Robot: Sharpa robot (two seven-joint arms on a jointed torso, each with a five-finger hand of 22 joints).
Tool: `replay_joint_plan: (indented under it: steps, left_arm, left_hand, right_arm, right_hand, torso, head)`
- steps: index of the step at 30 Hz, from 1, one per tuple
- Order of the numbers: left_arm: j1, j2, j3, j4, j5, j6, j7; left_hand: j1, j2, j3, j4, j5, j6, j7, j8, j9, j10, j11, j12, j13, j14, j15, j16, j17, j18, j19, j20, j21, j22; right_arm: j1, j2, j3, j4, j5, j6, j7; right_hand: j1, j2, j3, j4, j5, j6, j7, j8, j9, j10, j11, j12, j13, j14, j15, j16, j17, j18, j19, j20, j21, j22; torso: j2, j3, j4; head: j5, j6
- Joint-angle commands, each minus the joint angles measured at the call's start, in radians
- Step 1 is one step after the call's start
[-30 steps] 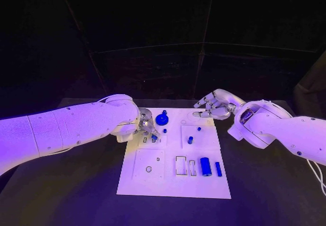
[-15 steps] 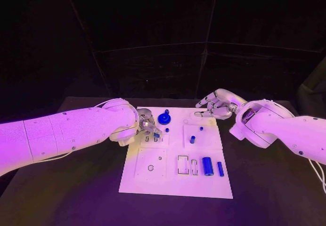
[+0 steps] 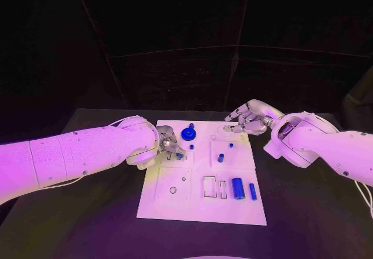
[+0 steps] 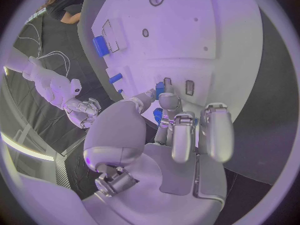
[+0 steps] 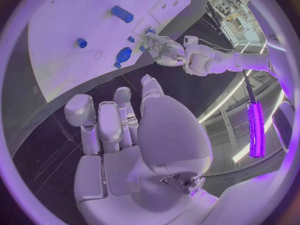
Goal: Assemble the parts on the task board
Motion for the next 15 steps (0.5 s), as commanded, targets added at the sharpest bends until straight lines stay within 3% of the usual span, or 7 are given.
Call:
replay_joint_plan:
  steps: [1, 15]
  left_arm:
    - [0.000, -0.002, 0.000, 0.005, -0.012, 0.003, -0.004]
    - [-0.001, -0.008, -0.001, 0.002, -0.015, 0.031, -0.027]
  left_hand:
    - [0.002, 0.010, 0.149, -0.142, 0.006, 0.006, -0.004, 0.004, 0.001, 0.007, -0.002, 0.005, 0.002, 0.105, -0.002, 0.006, 0.263, -0.007, 0.019, 0.002, 0.006, 0.002]
    - [0.000, 0.006, 0.159, -0.147, 0.010, 0.008, -0.004, 0.005, 0.001, 0.011, -0.002, 0.008, 0.005, 0.105, -0.003, 0.006, 0.263, -0.007, 0.020, 0.001, 0.009, 0.007]
  right_arm:
    - [0.002, 0.000, 0.000, 0.001, -0.004, 0.005, 0.002]
    - [0.002, 0.001, 0.000, 0.000, -0.004, 0.006, 0.002]
  right_hand:
    - [0.004, 0.002, -0.006, 0.002, -0.001, -0.002, -0.005, 0.004, 0.001, -0.004, 0.000, -0.001, -0.001, -0.003, 0.000, -0.004, -0.001, 0.013, -0.007, 0.001, -0.004, -0.001]
    - [0.004, 0.002, -0.006, 0.002, -0.001, -0.002, -0.005, 0.004, 0.001, -0.004, 0.000, -0.001, -0.001, -0.003, 0.000, -0.004, -0.001, 0.013, -0.007, 0.001, -0.004, -0.001]
  torso:
    - [0.000, -0.0002, -0.0001]
    - [0.001, -0.0005, 0.0002]
  head:
    - [0.000, -0.002]
    - [-0.001, -0.006]
